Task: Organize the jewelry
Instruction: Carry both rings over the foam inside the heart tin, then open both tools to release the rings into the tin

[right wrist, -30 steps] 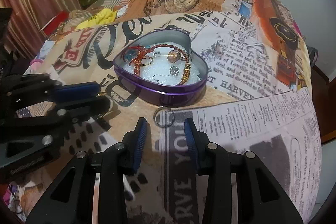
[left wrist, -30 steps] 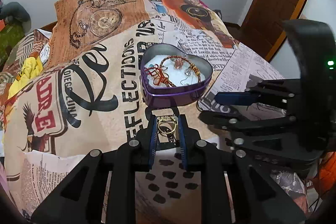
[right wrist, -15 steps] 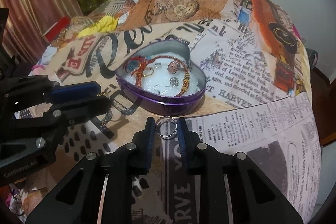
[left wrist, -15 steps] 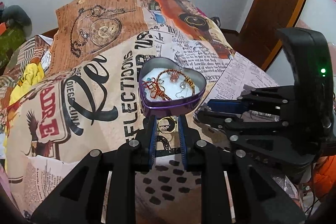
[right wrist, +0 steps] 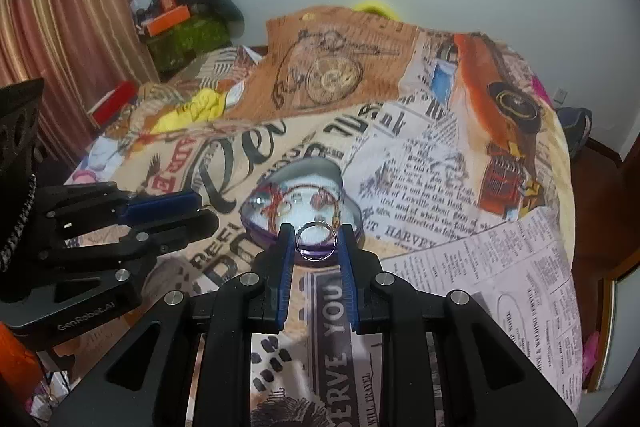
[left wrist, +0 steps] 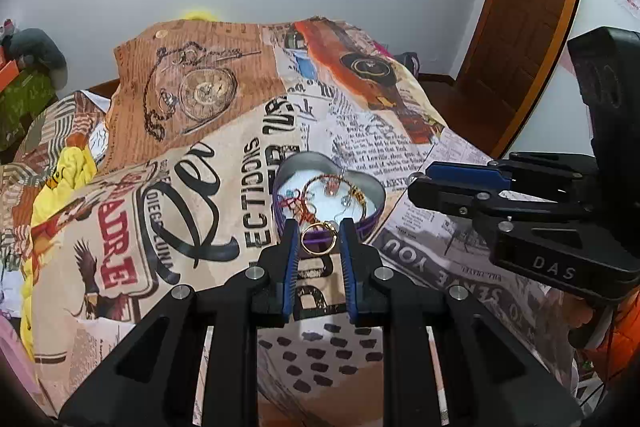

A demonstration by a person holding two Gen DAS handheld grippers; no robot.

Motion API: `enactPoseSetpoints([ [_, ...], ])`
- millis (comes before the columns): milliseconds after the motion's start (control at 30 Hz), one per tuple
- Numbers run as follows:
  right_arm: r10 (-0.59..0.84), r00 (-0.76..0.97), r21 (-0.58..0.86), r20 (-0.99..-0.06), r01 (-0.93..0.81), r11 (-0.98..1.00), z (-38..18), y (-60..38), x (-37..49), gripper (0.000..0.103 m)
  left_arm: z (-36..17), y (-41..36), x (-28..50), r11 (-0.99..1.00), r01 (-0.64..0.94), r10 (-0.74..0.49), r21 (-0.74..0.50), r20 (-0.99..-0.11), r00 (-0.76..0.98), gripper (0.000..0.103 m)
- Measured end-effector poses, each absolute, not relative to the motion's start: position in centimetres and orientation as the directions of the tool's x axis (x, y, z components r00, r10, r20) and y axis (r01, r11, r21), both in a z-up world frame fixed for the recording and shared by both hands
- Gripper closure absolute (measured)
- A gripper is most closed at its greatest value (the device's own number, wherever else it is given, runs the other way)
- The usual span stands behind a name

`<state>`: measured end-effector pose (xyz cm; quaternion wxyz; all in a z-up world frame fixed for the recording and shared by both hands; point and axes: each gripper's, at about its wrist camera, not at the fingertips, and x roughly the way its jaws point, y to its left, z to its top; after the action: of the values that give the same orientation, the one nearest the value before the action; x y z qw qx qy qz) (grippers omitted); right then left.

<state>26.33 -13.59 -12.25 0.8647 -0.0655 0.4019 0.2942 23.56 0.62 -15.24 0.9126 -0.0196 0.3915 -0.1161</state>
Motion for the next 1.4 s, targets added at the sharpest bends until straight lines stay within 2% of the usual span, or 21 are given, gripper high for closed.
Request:
enactPoseSetpoints([
  [233,0.453,0.533,0.115,-0.715,-0.55,0.827,-11.9,-13.5,26.9,0.083,-14.7,0.7,24.4,0.973,0.194,-0.227,-0.126,-0.694,0.684,0.084],
  [767,0.438,0.464,0.128,-0.77,-0.56,0.819,-15.5,-11.7,29.5,0.083,-18.1,0.7,28.0,0.966,0.199,-0.253,-0.164,-0.746,0.616,0.084],
  [1400,0.437,0.403,0.131,-0.804,-0.598,0.791,-16.5,-11.0,29.9,0.083,-18.0,1.2,29.3,0.963,0.193,-0.269,-0.19,-0.758,0.595,0.084],
])
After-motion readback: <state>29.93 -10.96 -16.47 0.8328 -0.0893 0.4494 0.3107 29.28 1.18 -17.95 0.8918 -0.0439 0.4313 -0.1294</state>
